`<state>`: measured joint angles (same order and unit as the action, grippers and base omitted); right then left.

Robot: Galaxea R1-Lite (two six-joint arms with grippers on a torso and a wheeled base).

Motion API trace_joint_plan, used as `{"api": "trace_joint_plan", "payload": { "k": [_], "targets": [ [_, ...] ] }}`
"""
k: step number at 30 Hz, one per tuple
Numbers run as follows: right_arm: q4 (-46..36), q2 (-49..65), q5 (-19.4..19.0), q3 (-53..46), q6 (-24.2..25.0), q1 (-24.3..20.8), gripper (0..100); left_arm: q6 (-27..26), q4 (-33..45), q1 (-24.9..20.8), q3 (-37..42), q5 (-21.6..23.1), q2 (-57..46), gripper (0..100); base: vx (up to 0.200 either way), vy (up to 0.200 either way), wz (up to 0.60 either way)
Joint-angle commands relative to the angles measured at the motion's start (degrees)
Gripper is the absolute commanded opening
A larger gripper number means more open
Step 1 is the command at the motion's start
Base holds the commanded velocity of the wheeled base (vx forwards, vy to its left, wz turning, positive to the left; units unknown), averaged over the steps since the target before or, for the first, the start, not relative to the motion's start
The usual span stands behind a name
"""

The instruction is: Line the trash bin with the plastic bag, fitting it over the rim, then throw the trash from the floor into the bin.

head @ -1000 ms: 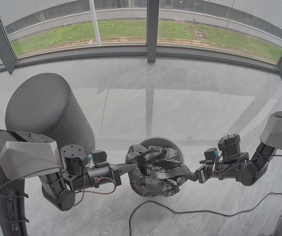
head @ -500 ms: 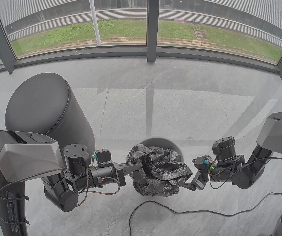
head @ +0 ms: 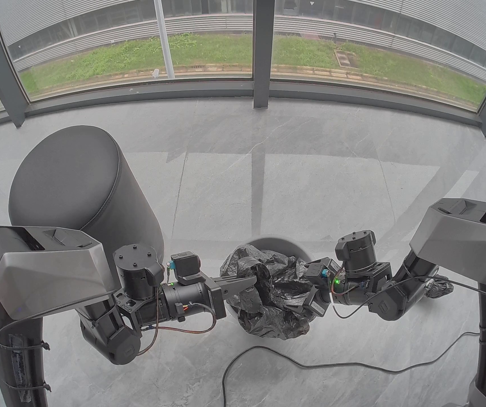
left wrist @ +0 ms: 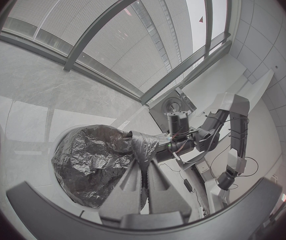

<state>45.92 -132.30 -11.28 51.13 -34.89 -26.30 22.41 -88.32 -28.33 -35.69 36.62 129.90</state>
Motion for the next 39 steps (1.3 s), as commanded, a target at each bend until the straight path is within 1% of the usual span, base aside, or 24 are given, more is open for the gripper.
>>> {"api": "trace_joint_plan", "payload": {
  "k": [1,4,10,15,21,26,32,39],
  "targets": [
    [0.04,-3.13,0.20,2.22,-0.09,0.28,100,0.36,-0.01,-0.94,-0.25,-0.06,-0.88,0,0.000,0.000,0.00],
    [0.04,-3.75,0.20,2.40,-0.53,-0.16,100,0.45,-0.01,-0.94,-0.34,-0.06,-0.88,0,0.000,0.000,0.00],
    [0.13,-3.57,0.20,2.57,-3.69,-1.21,100,1.85,-0.01,-0.59,-1.84,-0.06,-0.70,0,0.000,0.000,0.00],
    [0.13,-1.11,0.20,2.22,-3.87,-0.95,100,2.47,-0.01,0.03,-2.45,-0.06,-0.35,0,0.000,0.000,0.00],
    [0.13,2.31,0.29,1.26,-3.61,-1.39,100,2.47,-0.01,0.21,-2.45,-0.06,-0.18,0,0.000,0.000,0.00],
    [-0.04,3.98,0.29,1.78,-3.17,-3.32,100,2.47,-0.01,0.03,-2.45,-0.06,0.00,0,0.000,0.000,0.00],
    [-0.04,7.85,0.03,-1.03,-2.99,-4.12,100,2.47,-0.01,0.29,-2.54,-0.41,0.79,0,0.000,0.000,0.00],
    [0.22,10.75,0.11,0.29,0.44,-4.20,100,2.47,-0.01,0.12,-3.07,-0.59,1.85,0,0.000,0.000,0.00]
  ]
}}
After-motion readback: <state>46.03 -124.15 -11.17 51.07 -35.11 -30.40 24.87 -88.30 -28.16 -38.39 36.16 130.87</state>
